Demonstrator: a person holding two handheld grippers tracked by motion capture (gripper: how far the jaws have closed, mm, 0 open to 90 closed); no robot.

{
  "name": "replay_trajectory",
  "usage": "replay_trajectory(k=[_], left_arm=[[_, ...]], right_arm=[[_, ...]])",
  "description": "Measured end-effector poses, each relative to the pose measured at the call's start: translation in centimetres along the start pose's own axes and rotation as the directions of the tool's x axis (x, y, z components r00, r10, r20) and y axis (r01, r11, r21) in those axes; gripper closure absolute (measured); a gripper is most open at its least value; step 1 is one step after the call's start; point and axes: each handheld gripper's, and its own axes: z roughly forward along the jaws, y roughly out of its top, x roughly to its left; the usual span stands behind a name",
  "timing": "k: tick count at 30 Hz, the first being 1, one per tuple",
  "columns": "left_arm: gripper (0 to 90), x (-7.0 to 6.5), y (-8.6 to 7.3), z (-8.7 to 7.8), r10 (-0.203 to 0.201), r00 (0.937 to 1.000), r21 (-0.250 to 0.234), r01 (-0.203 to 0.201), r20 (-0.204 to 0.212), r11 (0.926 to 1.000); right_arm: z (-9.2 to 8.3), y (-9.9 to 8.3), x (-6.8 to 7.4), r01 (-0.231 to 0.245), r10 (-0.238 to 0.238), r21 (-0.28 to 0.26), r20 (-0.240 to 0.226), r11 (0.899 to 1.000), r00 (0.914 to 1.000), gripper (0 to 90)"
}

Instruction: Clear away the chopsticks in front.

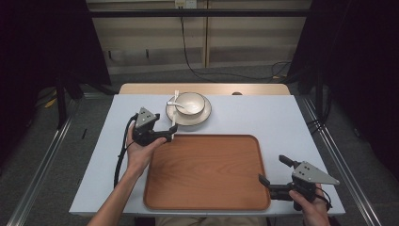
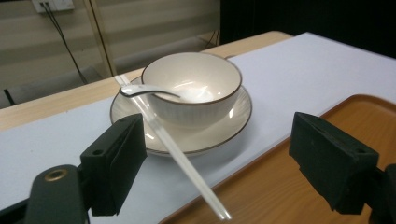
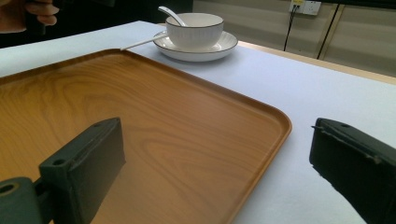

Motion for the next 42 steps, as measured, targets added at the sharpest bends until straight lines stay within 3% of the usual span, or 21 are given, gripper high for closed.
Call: replay_trajectory(k=[7,9,13,19,25,27,29,34,38,40,42], left_arm=[[18.8,1.5,0.2,2.2,-0.031,0.9984,0.025,0.032,-0.047,0.9992],[18.8,1.9,0.3,2.7,-0.035,0.9953,0.041,0.039,-0.09,0.9984],[24.9,2.6,0.1,3.4,-0.049,0.9921,0.05,0.055,-0.116,0.9972],[28.8,3.5,0.4,4.6,-0.066,0.9926,0.1,0.076,-0.102,0.9921],[35.8,3.5,0.4,5.8,-0.041,0.9938,0.136,0.055,-0.104,0.9892],[37.3,3.2,0.6,6.3,-0.03,0.9946,0.172,0.047,-0.099,0.9839],[38.0,3.2,0.6,6.7,-0.052,0.9934,0.168,0.068,-0.102,0.9834],[37.9,3.6,0.5,7.5,-0.053,0.992,0.194,0.075,-0.114,0.9781],[45.0,3.8,0.1,8.0,-0.075,0.9914,0.175,0.093,-0.107,0.9801],[47.3,3.9,0.1,8.1,-0.065,0.993,0.189,0.083,-0.099,0.9784],[50.2,3.9,0.2,8.3,-0.078,0.9903,0.195,0.1,-0.115,0.9756]], right_arm=[[0.0,-0.1,0.0,-0.008,0.008,0.001,0.003,1.0,1.0,2.9],[0.0,-0.1,0.0,-0.009,0.009,0.007,0.003,1.0,1.0,2.9],[0.0,-0.1,-0.1,-0.013,0.013,0.009,-0.002,1.0,0.9999,2.9],[0.1,-0.1,-0.1,-0.011,0.011,0.011,-0.005,1.0,0.9999,2.9],[0.1,-0.2,-0.1,-0.015,0.015,0.007,-0.007,1.0,0.9999,2.9],[0.0,-0.1,-0.1,-0.017,0.017,0.008,-0.012,1.0,0.9998,2.9],[0.1,-0.2,-0.1,-0.014,0.015,0.007,-0.009,1.0,0.9999,2.9],[0.1,-0.2,-0.1,-0.015,0.015,0.006,-0.004,1.0,0.9999,2.8],[0.1,-0.2,-0.1,-0.015,0.015,0.007,-0.005,1.0,0.9999,2.8],[0.0,-0.2,-0.1,-0.016,0.016,0.01,-0.008,1.0,0.9998,2.8],[0.1,-0.2,-0.1,-0.016,0.016,0.007,-0.009,1.0,0.9998,2.8]])
